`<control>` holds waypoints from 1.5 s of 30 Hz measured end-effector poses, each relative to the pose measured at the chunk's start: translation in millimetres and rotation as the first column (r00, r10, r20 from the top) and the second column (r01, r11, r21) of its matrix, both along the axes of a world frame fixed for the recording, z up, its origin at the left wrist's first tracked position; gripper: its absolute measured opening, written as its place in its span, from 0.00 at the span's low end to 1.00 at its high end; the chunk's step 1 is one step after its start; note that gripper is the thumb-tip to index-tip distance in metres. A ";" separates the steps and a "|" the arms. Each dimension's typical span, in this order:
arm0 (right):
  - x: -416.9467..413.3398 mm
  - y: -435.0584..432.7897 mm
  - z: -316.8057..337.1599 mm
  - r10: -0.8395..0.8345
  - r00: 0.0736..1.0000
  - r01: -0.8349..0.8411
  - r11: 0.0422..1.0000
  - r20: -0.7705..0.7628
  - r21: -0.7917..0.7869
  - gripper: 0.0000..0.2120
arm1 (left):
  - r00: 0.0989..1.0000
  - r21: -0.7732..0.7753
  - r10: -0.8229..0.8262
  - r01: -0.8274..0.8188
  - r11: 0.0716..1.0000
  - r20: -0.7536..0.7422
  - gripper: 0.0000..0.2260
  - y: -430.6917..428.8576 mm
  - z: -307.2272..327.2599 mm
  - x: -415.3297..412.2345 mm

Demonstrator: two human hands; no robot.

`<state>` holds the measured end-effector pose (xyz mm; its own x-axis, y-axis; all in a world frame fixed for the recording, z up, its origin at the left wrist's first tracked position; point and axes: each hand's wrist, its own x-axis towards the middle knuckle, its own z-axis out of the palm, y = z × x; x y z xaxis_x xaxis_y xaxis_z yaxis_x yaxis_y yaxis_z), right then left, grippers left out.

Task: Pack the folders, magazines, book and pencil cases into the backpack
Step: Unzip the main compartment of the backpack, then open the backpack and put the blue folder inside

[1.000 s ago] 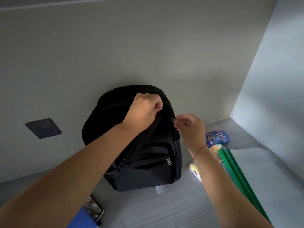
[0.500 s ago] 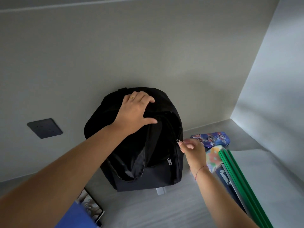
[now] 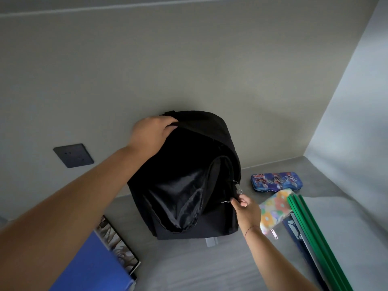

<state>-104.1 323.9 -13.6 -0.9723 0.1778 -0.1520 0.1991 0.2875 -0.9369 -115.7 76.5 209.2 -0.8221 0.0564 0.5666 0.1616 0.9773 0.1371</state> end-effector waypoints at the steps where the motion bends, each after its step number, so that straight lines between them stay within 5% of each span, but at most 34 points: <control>1: -2.8 1.4 1.7 0.008 1.000 -0.008 1.000 -0.011 -0.010 0.03 | 1.000 0.000 0.013 -0.013 1.000 0.003 0.11 -1.5 3.9 0.7; 13: -43.0 39.7 76.2 0.153 0.957 -0.124 0.984 -0.247 0.127 0.04 | 0.994 0.200 -0.022 0.044 0.979 -0.110 0.11 -41.9 18.7 41.2; 17: -61.3 38.5 112.8 0.216 0.942 -0.210 0.976 -0.256 0.051 0.03 | 0.984 0.296 0.146 -0.169 0.940 0.097 0.12 -56.6 12.4 61.9; 23: -77.0 -3.4 106.5 0.407 0.907 -0.352 0.875 -0.112 0.331 0.06 | 0.839 0.285 0.292 -0.450 0.846 0.460 0.14 -83.7 -47.5 105.7; 25: -73.5 -18.5 90.7 0.430 0.901 -0.392 0.863 -0.057 0.318 0.08 | 0.779 0.258 0.346 -0.532 0.806 0.523 0.13 -93.1 -80.3 121.4; 30: -2.3 -61.5 78.3 0.427 0.904 -0.421 0.895 -0.009 0.147 0.40 | 0.664 0.246 0.382 -0.651 0.718 0.643 0.12 -111.8 -151.7 156.7; 32: 46.4 -80.3 73.0 0.555 0.829 -0.559 0.816 0.072 0.147 0.35 | 0.614 0.223 0.389 -0.688 0.691 0.687 0.12 -114.7 -168.2 169.6; 36: 101.8 -117.8 38.3 0.637 0.748 -0.662 0.693 0.187 0.285 0.48 | 0.611 0.291 0.340 -0.702 0.650 0.715 0.12 -108.1 -175.8 186.9; 39: 110.5 -135.6 16.1 0.530 0.816 -0.575 0.696 0.232 0.430 0.40 | 0.621 0.315 0.351 -0.712 0.628 0.701 0.14 -104.4 -179.0 195.5; 42: 109.2 -135.8 12.6 0.478 0.857 -0.514 0.786 0.190 0.343 0.11 | 0.607 0.296 0.397 -0.735 0.610 0.688 0.14 -108.6 -187.6 205.4; 45: 105.3 -112.2 18.4 0.364 0.930 -0.366 0.903 0.050 0.224 0.13 | 0.572 0.271 0.447 -0.773 0.573 0.687 0.16 -117.7 -196.1 217.7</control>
<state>1.2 211.7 4.8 -0.9747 -0.1593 -0.1570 0.0458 0.5448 -0.8373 102.0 -41.1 13.0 -0.6689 -0.7241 -0.1679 -0.7005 0.5385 0.4683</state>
